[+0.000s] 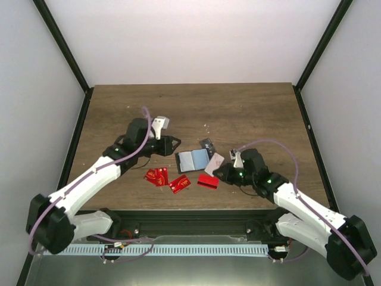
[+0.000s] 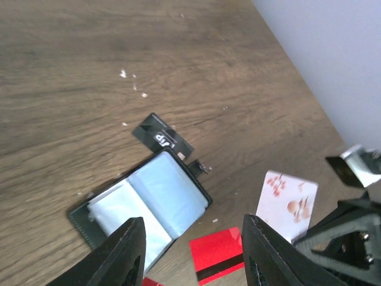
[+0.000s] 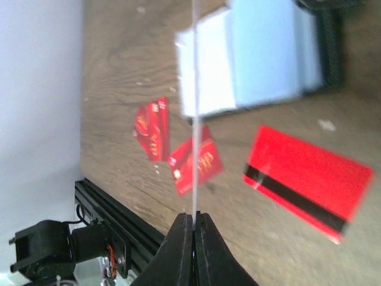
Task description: Put the credit cards into the card holder
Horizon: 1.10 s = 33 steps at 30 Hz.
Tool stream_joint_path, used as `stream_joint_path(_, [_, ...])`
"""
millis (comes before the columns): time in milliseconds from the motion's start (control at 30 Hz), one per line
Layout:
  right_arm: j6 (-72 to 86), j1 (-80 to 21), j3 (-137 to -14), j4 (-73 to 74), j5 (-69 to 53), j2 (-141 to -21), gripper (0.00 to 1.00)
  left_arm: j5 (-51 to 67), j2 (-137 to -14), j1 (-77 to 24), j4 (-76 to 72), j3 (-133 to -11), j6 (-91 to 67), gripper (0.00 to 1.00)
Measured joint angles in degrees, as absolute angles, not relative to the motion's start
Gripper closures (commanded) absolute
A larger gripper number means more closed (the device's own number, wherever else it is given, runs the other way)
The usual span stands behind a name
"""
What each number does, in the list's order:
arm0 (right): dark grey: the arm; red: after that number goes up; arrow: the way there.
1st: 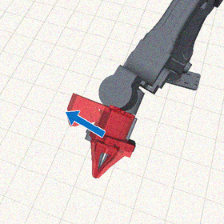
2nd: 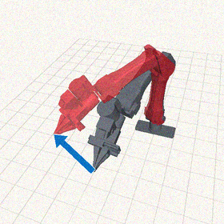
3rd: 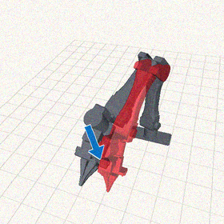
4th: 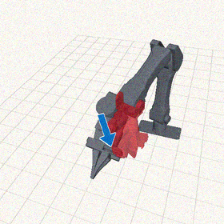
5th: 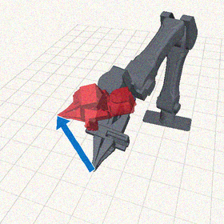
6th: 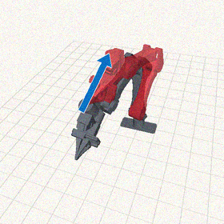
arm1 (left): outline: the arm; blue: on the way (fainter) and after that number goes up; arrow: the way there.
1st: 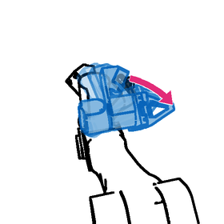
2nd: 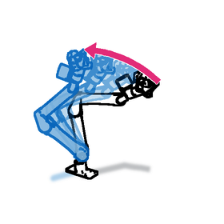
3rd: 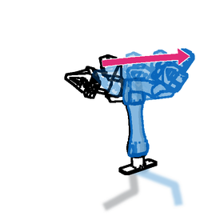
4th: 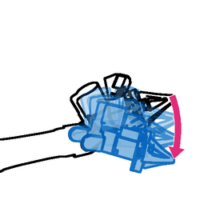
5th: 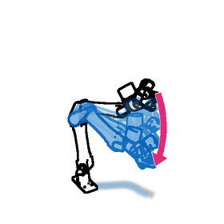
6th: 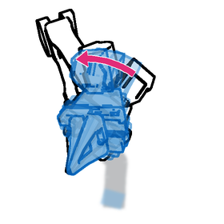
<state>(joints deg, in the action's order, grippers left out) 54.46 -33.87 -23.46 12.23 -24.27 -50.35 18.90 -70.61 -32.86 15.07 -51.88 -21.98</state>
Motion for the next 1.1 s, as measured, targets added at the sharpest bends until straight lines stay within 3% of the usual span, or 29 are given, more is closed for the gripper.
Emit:
stream_joint_path(267, [39.09,-33.52,-31.46,1.48,-29.78,-56.36,0.99,17.93,-58.35,-32.01,20.84,-48.84,-18.94,0.49])
stream_joint_path(600, [29.93,-33.45,-33.63,-11.94,-51.0,-60.18,0.99,32.75,-49.06,-31.75,25.32,-49.52,-16.43,0.48])
stream_joint_path(1100, [29.17,-33.98,-33.63,-20.05,-66.85,-58.63,0.99,53.69,-47.16,-31.79,11.99,-44.71,-23.94,0.61])
